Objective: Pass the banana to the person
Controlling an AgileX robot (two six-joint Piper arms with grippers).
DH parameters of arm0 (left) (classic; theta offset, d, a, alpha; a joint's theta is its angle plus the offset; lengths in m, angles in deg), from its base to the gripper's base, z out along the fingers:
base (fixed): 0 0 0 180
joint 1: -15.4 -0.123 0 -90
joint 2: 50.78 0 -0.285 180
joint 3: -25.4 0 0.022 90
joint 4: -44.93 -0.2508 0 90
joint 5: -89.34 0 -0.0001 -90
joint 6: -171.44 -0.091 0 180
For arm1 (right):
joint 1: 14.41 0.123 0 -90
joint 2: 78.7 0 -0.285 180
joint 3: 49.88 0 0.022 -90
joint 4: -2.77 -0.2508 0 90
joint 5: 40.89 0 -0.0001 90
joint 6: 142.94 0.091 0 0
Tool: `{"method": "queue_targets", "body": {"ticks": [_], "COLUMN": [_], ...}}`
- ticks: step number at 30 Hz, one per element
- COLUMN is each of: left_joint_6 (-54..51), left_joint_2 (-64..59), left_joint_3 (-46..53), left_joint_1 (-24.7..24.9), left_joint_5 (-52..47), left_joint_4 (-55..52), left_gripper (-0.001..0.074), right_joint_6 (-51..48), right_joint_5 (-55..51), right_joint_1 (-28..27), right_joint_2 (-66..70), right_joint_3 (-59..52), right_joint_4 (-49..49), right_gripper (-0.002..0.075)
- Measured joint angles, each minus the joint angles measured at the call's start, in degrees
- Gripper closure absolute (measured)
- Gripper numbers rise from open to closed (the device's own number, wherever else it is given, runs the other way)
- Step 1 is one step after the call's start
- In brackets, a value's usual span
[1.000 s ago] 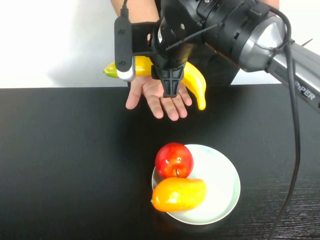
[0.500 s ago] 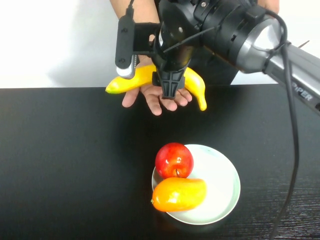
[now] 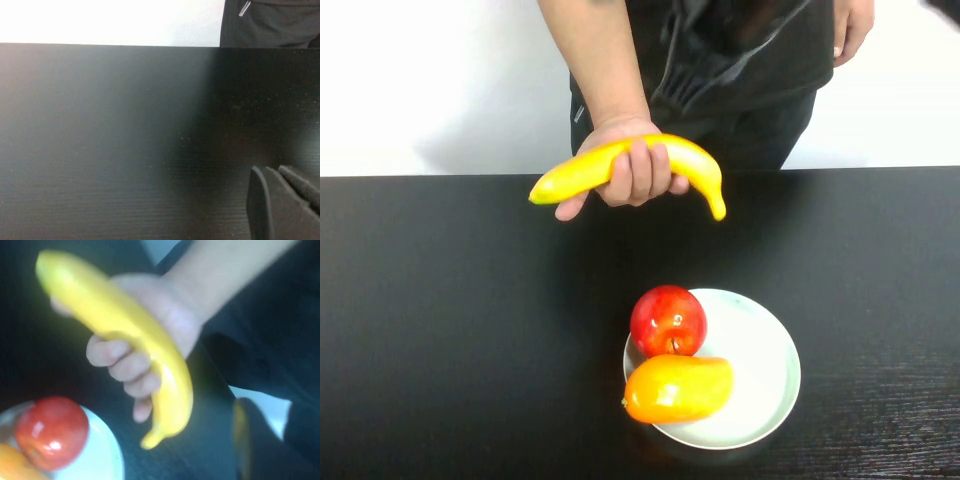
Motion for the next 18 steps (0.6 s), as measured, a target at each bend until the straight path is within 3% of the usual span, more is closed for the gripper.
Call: {"method": "queue_targets", "body": {"ticks": [7,11,18], "left_joint_6": [0.0,0.0,0.0], "left_joint_2": [0.0,0.0,0.0], "left_joint_3": [0.0,0.0,0.0], "left_joint_1": [0.0,0.0,0.0], "left_joint_5": [0.0,0.0,0.0], "left_joint_4": [0.0,0.0,0.0], "left_gripper": [0.0738,0.0738,0.0738], "right_joint_6": [14.8,28.0,28.8], "right_joint_5": [0.1,0.1,4.1], "right_joint_1": [0.0,0.0,0.0], "right_joint_2": [-15.9,-23.3,-33.9], "right_joint_3": [-21.9,-31.3,-45.0], "right_joint_4": [-0.3,2.4,4.4], "right_gripper": [0.0731,0.0732,0.0734]}}
